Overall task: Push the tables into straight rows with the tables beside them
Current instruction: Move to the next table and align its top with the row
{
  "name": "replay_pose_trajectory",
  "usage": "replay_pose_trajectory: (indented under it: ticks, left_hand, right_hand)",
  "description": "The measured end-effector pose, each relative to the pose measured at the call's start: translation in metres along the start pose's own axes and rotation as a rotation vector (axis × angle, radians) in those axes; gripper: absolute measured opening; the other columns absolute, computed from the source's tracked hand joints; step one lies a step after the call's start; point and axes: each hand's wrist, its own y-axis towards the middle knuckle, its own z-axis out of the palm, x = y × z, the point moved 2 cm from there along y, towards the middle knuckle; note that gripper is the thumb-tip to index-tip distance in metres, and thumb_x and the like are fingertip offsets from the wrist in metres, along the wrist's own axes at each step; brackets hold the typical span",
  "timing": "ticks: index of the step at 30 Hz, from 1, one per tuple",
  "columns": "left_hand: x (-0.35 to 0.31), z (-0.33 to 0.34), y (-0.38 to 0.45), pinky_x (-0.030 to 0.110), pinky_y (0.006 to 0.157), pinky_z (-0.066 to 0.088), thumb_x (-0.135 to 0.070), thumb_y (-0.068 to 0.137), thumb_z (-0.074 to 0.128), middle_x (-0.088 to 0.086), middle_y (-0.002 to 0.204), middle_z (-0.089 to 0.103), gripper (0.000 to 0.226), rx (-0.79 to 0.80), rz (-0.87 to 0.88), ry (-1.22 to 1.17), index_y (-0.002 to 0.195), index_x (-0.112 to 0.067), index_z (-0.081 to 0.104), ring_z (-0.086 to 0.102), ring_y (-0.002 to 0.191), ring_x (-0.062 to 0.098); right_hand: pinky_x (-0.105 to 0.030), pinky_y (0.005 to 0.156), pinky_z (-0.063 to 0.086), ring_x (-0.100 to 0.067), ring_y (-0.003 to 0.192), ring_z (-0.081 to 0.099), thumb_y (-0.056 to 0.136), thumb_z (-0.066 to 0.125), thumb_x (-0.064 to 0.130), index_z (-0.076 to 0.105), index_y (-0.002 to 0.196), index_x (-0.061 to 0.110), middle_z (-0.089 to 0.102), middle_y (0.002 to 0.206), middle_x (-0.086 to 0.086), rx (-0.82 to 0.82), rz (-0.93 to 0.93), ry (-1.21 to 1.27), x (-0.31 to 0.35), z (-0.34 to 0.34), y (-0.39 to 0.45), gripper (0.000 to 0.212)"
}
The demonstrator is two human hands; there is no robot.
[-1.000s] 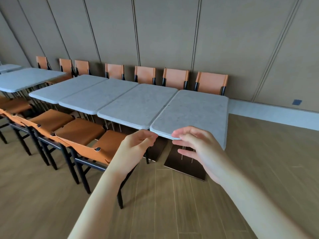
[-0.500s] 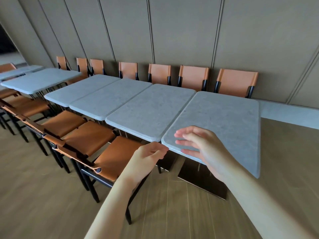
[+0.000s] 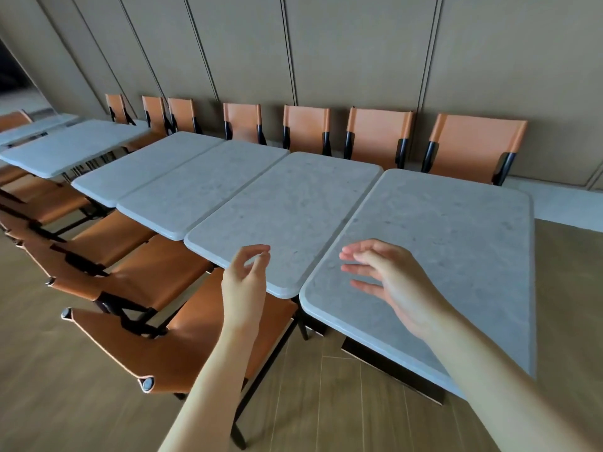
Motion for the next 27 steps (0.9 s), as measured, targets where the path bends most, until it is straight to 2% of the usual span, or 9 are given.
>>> replay_pose_trajectory:
  ticks: [1,3,6,8,10,14,16,19,27]
  left_hand:
    - [0.004,0.005,0.007,0.049,0.098,0.051,-0.017,0.096,0.058,-0.025,0.082,0.07,0.019,-0.027,-0.015,-0.014,0.095,-0.029,0.073,0.061,0.085,0.004]
    - [0.013,0.015,0.018,0.046,0.101,0.051,-0.015,0.096,0.059,-0.022,0.1,0.068,0.018,-0.065,-0.029,-0.051,0.095,-0.027,0.072,0.063,0.092,-0.004]
    - [0.026,0.029,0.037,0.039,0.1,0.05,-0.01,0.094,0.059,-0.013,0.122,0.056,0.022,-0.168,0.008,-0.077,0.091,-0.029,0.07,0.063,0.115,0.011]
    - [0.029,0.039,0.059,0.029,0.093,0.047,-0.006,0.094,0.059,-0.01,0.128,0.053,0.026,-0.194,0.035,-0.098,0.089,-0.03,0.068,0.061,0.12,0.016]
    - [0.025,0.05,0.082,0.021,0.087,0.044,-0.005,0.095,0.058,-0.01,0.131,0.051,0.027,-0.169,0.069,-0.108,0.089,-0.03,0.067,0.059,0.122,0.013]
    - [0.019,0.065,0.134,0.015,0.085,0.044,-0.004,0.096,0.057,-0.01,0.132,0.049,0.024,-0.109,0.13,-0.139,0.092,-0.026,0.066,0.056,0.123,0.011]
    - [0.02,0.071,0.161,0.022,0.091,0.048,-0.005,0.096,0.057,-0.012,0.13,0.051,0.026,-0.077,0.142,-0.168,0.089,-0.029,0.066,0.057,0.123,0.011]
    - [0.024,0.075,0.198,0.045,0.105,0.049,-0.011,0.096,0.058,-0.015,0.125,0.056,0.026,-0.029,0.13,-0.211,0.085,-0.033,0.067,0.059,0.122,0.011]
    - [0.042,0.081,0.278,0.049,0.106,0.049,-0.012,0.099,0.058,-0.007,0.127,0.06,0.019,0.072,0.108,-0.219,0.09,-0.026,0.066,0.062,0.117,0.012]
  right_hand:
    - [-0.036,0.091,0.059,-0.017,0.1,0.075,0.1,0.055,0.008,0.073,0.092,0.016,0.078,0.104,-0.002,-0.006,0.01,0.003,-0.002,-0.002,0.008,0.021]
    - [-0.036,0.091,0.059,-0.016,0.1,0.075,0.1,0.056,0.009,0.074,0.093,0.015,0.078,0.104,-0.002,-0.019,0.027,0.012,-0.005,-0.005,0.023,0.02]
    - [-0.034,0.088,0.059,-0.015,0.1,0.075,0.099,0.057,0.011,0.074,0.095,0.015,0.078,0.104,-0.001,-0.037,0.038,0.019,-0.006,-0.008,0.048,0.017]
    - [-0.034,0.089,0.058,-0.015,0.1,0.075,0.099,0.059,0.012,0.074,0.094,0.015,0.078,0.103,-0.002,-0.058,0.033,0.027,-0.003,-0.009,0.066,0.016]
    - [-0.035,0.091,0.058,-0.015,0.099,0.075,0.098,0.059,0.012,0.074,0.093,0.015,0.078,0.104,-0.002,-0.086,0.026,0.033,0.002,-0.007,0.085,0.016]
    - [-0.036,0.092,0.058,-0.015,0.099,0.075,0.099,0.057,0.011,0.074,0.093,0.015,0.078,0.104,-0.002,-0.15,0.006,0.045,0.011,0.003,0.122,0.018]
    - [-0.036,0.092,0.058,-0.015,0.098,0.075,0.099,0.056,0.011,0.073,0.095,0.013,0.078,0.103,-0.001,-0.177,0.003,0.041,0.016,0.011,0.141,0.018]
    - [-0.035,0.091,0.059,-0.014,0.098,0.075,0.1,0.056,0.01,0.073,0.097,0.012,0.078,0.102,0.0,-0.208,0.001,0.04,0.027,0.027,0.17,0.017]
    - [-0.037,0.093,0.059,-0.014,0.098,0.075,0.1,0.055,0.009,0.074,0.098,0.012,0.079,0.102,0.001,-0.279,0.004,0.046,0.029,0.064,0.237,0.019]
